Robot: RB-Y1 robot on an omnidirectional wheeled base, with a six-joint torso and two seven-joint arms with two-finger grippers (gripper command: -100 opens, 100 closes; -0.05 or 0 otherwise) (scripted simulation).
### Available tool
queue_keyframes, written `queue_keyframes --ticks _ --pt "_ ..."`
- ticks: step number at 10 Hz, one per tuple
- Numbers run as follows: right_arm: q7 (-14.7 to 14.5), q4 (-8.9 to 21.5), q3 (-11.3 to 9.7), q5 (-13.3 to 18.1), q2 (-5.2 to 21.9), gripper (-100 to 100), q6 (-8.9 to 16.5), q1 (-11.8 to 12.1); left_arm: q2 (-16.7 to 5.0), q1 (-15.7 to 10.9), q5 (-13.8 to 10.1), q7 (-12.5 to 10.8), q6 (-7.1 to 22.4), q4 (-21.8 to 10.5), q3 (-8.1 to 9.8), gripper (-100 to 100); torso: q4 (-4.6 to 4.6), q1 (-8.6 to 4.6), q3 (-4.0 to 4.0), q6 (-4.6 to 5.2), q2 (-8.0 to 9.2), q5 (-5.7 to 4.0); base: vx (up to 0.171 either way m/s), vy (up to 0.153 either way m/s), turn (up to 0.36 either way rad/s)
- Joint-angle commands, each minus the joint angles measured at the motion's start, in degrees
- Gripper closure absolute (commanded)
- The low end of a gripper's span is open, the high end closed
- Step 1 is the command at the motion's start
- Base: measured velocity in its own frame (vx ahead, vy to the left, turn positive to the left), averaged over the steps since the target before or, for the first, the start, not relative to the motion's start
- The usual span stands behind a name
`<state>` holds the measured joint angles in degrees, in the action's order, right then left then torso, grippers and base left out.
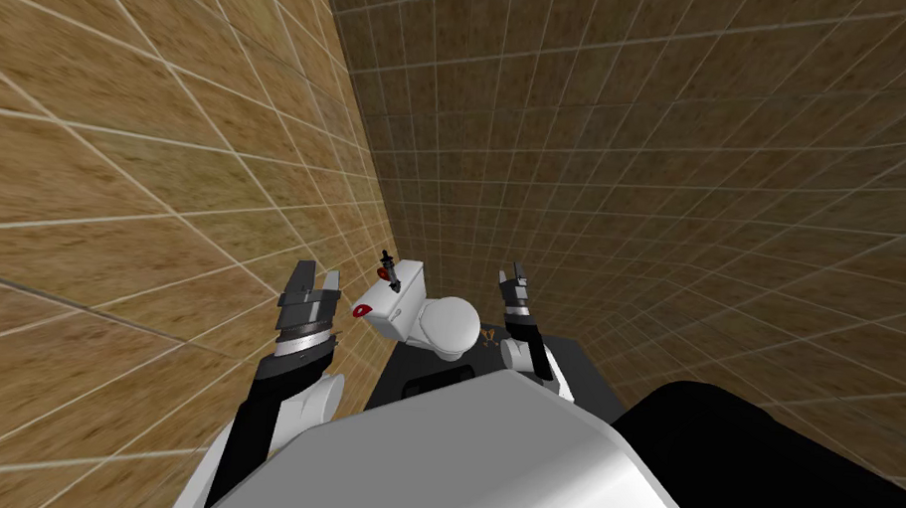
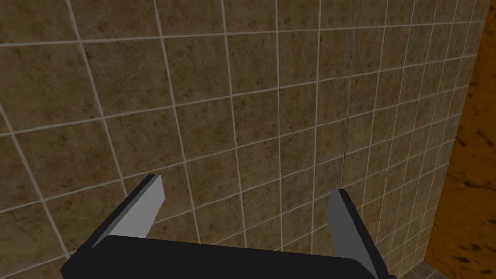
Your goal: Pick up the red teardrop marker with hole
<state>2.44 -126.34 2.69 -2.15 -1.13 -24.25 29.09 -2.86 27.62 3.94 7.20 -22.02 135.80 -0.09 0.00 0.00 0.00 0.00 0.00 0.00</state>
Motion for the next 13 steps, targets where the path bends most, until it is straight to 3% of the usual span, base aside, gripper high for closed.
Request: queue_keyframes --ticks 1,4,13 --pt "0.0 0.0 0.0 0.0 0.0 0 0.0 0.0 -1.7 0.0 -0.5 -0.4 2.1 0.3 -0.17 -100 0.0 0.0 0.0 0.0 0.0 0.0 0.005 0.01 -0.035" --pt "0.0 0.0 0.0 0.0 0.0 0 0.0 0.0 -3.3 0.0 -1.7 -1.4 6.6 1.0 -0.55 -100 0.0 0.13 -0.01 0.0 -0.01 0.03 0.003 0.032 -0.05" --pt "0.0 0.0 0.0 0.0 0.0 0 0.0 0.0 -4.5 0.3 -4.7 -3.3 17.4 2.5 -1.26 -100 0.0 0.08 0.01 0.01 0.02 0.02 -0.004 0.02 -0.037"
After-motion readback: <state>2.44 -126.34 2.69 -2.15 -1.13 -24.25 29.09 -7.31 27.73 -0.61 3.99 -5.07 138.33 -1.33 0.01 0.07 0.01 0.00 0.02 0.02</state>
